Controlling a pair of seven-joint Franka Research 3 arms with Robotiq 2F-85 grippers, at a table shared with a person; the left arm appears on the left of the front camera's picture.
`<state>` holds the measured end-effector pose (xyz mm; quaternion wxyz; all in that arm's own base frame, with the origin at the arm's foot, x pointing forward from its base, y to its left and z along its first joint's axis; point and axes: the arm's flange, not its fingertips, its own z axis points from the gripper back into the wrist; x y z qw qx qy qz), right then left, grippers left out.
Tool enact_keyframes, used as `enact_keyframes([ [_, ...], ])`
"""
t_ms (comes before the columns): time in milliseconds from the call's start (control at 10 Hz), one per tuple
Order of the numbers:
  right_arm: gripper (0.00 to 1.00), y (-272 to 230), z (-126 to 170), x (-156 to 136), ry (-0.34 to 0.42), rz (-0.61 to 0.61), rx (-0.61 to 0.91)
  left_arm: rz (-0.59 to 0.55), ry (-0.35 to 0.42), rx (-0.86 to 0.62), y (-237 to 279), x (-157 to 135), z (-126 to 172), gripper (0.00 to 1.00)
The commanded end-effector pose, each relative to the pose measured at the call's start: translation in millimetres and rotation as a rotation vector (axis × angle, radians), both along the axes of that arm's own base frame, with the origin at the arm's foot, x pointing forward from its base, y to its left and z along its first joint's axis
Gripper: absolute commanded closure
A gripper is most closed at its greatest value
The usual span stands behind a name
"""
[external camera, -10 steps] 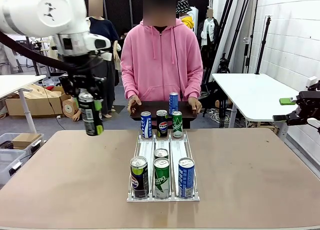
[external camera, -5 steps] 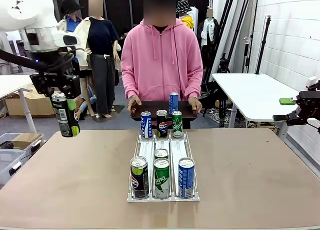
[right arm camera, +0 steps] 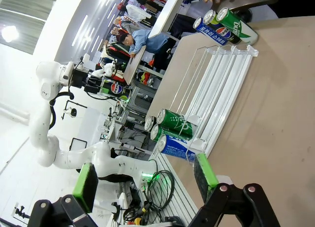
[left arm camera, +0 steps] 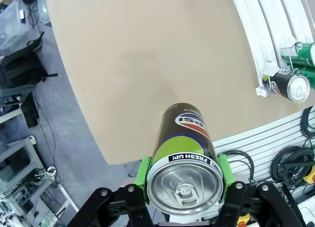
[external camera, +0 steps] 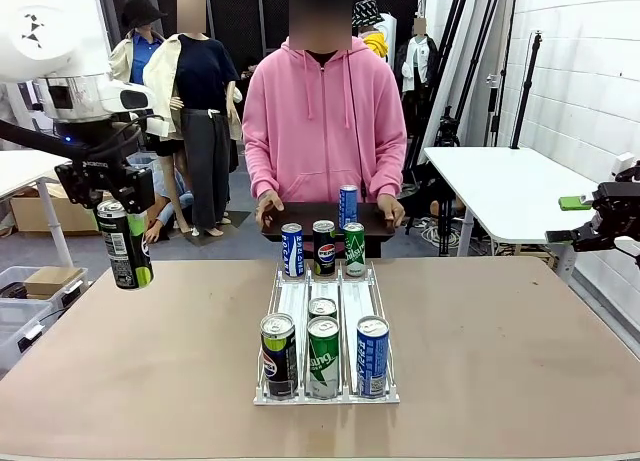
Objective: Retrieve and hand over the desired beverage to the person.
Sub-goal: Pick up another can of the same type that the person held from the Automatic Can Dispenser, then place the picked can on the Handle tray extended by the person.
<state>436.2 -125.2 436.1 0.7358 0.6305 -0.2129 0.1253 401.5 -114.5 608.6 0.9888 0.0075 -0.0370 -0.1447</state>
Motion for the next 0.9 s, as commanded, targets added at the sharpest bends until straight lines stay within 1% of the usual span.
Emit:
enact_keyframes([
  [0, 0.0, 1.4, 0.5, -1.3, 0.007, -0.01, 0.004, 0.005, -0.011, -0.003, -0.1, -0.9, 9.0, 1.0],
  [800, 0.0, 1.4, 0.5, -1.3, 0.007, -0.01, 0.004, 0.005, -0.011, -0.003, -0.1, -0.9, 9.0, 1.0],
])
